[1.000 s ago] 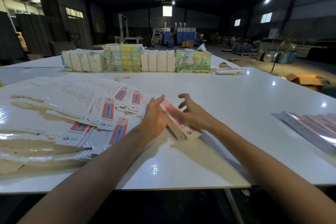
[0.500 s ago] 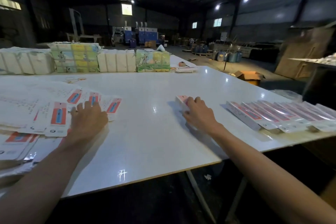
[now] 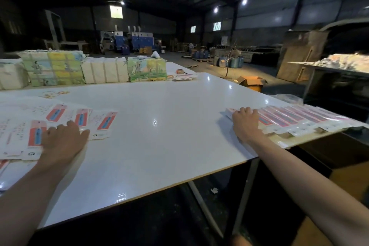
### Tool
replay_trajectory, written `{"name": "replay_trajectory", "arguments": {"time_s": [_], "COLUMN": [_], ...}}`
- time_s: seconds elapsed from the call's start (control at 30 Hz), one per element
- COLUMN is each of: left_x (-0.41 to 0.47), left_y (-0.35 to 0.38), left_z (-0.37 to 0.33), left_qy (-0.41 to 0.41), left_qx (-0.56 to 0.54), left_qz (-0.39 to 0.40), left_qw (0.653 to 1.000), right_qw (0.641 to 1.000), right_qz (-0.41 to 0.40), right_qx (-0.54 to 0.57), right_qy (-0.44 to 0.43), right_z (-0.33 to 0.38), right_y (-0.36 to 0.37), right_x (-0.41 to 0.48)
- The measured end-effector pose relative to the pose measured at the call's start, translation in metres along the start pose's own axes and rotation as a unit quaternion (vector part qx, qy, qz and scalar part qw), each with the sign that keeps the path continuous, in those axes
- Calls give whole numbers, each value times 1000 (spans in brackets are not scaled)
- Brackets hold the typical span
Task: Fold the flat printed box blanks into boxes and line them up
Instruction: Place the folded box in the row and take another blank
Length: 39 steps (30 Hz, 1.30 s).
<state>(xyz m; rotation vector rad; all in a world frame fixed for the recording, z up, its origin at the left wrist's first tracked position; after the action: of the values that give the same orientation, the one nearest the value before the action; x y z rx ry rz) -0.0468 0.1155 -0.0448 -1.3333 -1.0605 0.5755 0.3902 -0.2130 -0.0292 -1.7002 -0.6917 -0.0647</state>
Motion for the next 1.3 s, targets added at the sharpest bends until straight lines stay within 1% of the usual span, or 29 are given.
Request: {"name": "replay_trajectory", "arguments": {"time_s": [0.1,0.17,0.23,0.3,0.37,0.43,0.5,0.57,0.63,0.77,0.83,0.93,1.0,1.07,1.1,1.17,1.23,1.27,1.3], "left_x": [2,4,4,0,-3,-4,-4,-6,-6,1,4,8,7,6,4,-4,-13,-17,-21], "left_y": [0,0,2,4,4,0,-2,-2,2,6,5,6,6,4,1,-4,-4,-2,-1], "left_z": [1,-6,-20,-33,-42,-48,-53,-54,-54,-52,-48,-42,-41,-45,-50,-65,-81,-87,-91], "left_qy": [-7,29,95,142,159,165,162,146,144,124,91,63,62,55,53,52,47,48,46], "left_qx": [-9,-33,-49,-55,-63,-47,-65,-105,-112,-151,-144,-175,-241,-342,-392,-481,-558,-581,-605], "left_qz": [-12,-21,-7,20,26,3,-9,2,22,30,41,67,78,74,75,102,141,154,164], "left_qw": [1000,999,994,988,985,985,985,984,983,980,985,980,965,935,915,869,816,797,778], "right_qw": [999,998,992,982,967,947,926,909,894,881,877,861,831,781,751,701,655,634,621], "right_qz": [-10,-31,-56,-72,-95,-111,-106,-89,-67,-21,19,42,80,131,152,187,231,253,262], "right_qx": [22,60,106,161,212,256,302,331,354,386,393,429,487,563,600,652,687,700,708], "right_qy": [22,9,-24,-62,-107,-157,-202,-239,-266,-271,-276,-270,-255,-237,-230,-223,-213,-208,-212], "right_z": [-6,5,30,65,104,141,175,206,230,256,262,259,255,253,252,252,253,253,254], "right_y": [1,-8,-25,-47,-70,-90,-106,-118,-123,-103,-92,-88,-88,-90,-92,-98,-98,-98,-97], "right_x": [2,-1,-6,-13,-22,-35,-47,-58,-68,-80,-79,-75,-75,-76,-76,-77,-79,-80,-80]}}
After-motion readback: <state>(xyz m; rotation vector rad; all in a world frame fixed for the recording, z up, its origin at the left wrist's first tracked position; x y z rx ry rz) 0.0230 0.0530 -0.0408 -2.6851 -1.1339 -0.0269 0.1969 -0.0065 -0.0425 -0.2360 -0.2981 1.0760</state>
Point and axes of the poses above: each hand's wrist, its own x-axis towards the middle knuckle, its own y-axis out of the palm, z = x × y, the point moved 5 cm from there along x, towards the middle knuckle, and after that the axes turned 13 degrees about y, right-handed, at the moved point
